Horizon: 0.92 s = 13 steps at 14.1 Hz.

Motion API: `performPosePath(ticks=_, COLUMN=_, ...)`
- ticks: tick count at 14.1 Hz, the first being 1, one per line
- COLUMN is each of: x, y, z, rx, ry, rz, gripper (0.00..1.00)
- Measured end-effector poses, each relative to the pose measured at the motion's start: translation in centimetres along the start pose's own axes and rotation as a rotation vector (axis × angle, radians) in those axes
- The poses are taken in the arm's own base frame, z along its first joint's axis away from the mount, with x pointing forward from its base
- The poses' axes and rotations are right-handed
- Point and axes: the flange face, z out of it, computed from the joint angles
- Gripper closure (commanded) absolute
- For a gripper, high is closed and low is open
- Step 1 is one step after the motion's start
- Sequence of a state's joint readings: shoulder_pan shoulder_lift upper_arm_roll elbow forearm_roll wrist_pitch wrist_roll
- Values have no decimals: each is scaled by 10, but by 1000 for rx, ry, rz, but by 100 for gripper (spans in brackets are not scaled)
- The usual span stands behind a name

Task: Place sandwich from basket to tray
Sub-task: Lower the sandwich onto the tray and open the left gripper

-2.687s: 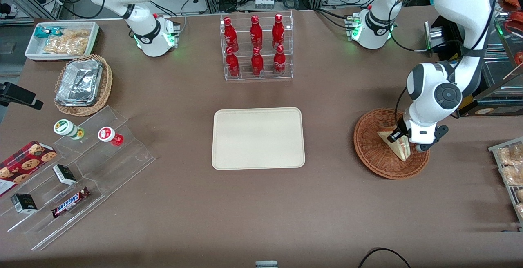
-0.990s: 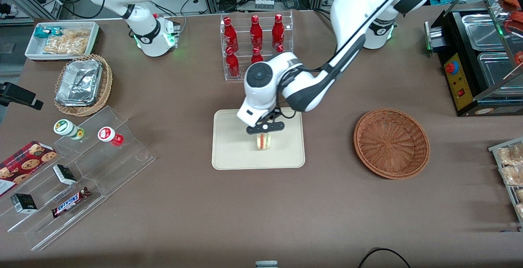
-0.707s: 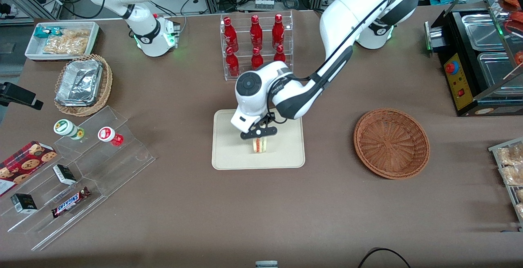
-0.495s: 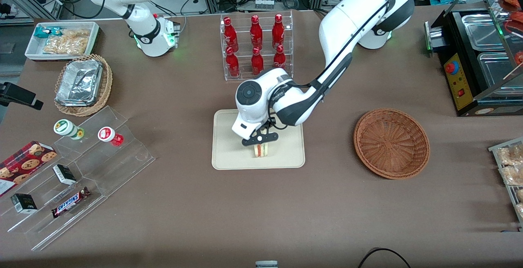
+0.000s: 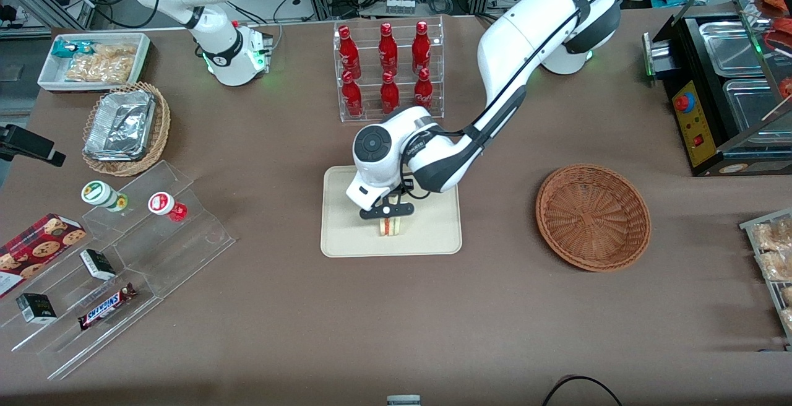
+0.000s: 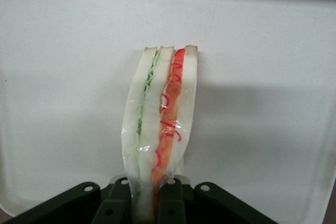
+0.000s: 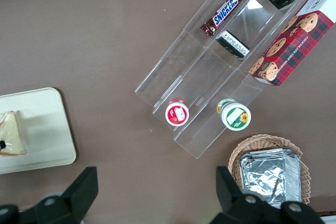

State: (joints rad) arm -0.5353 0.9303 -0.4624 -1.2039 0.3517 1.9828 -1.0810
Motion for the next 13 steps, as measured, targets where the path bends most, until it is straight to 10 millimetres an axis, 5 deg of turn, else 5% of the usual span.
performPosePath(ticks=4, x=-1, y=0, z=7, rx=5, ry=-8, rz=-10, gripper=0)
performPosePath(ticks=7, x=0, y=3, z=-7, rx=-7, ry=4, rz=-76, gripper=0)
performPosePath(ticks=10, x=2, y=-11, z=-60, rx=62, ry=13, rz=-109, gripper=0)
performPosePath(ticks=13, x=29, y=-58, z=-125, rx=112, ry=39, rz=-200, gripper=0)
